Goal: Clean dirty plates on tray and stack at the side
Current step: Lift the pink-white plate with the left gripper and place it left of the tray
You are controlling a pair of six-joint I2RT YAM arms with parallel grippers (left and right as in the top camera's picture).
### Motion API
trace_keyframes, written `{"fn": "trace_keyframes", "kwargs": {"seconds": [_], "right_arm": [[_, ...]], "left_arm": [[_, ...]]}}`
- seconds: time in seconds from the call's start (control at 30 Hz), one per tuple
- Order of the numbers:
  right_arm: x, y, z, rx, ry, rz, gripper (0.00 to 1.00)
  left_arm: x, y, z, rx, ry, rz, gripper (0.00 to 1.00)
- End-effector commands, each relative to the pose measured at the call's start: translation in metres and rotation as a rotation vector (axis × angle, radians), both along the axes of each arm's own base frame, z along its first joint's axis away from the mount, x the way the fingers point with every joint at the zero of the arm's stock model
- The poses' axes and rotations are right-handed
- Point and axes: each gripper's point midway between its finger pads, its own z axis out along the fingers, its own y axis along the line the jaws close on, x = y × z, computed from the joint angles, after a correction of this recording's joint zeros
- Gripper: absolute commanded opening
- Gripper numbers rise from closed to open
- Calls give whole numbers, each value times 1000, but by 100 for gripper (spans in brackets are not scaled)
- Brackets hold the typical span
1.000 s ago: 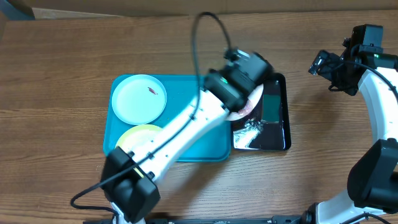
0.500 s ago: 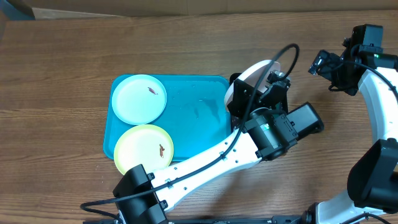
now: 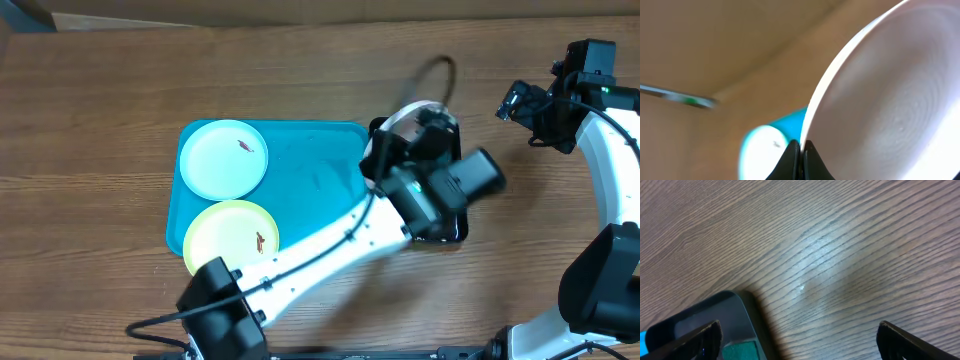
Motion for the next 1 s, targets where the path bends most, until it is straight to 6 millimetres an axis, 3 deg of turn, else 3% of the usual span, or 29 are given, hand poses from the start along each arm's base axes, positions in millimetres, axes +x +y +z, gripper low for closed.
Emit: {"fn": "trace_keyframes", "kwargs": {"seconds": [0.0,0.1,0.23,0.33,0.43,0.5,0.63,0.73,0.83,0.97], "right_arm": [[3,-1,8,-3,-24,-6,100],[3,-1,8,-3,-24,-6,100],[3,-1,8,-3,-24,-6,100],[3,-1,8,-3,-24,-6,100],[3,-1,8,-3,-24,-6,100],[3,-1,8,-3,-24,-6,100],[3,-1,8,-3,-24,-6,100],[3,-1,8,-3,-24,-6,100],[3,-1,8,-3,-24,-6,100],[3,-1,8,-3,-24,-6,100]], "left_arm": [[7,-8,-27,-324,312,-52,4],[22,8,-42,-537,509,-42,4],[48,51,-37,-869,698,-26,4],[73,111,-25,-1078,721,28,4],[92,202,-24,-1202,655,211,4],[94,257,-27,-1227,602,321,4],[76,383,-43,-1168,459,648,4],[48,459,-55,-1119,366,888,4],[24,510,-63,-1116,289,1047,4],[2,548,-80,-1093,231,1151,4]]}}
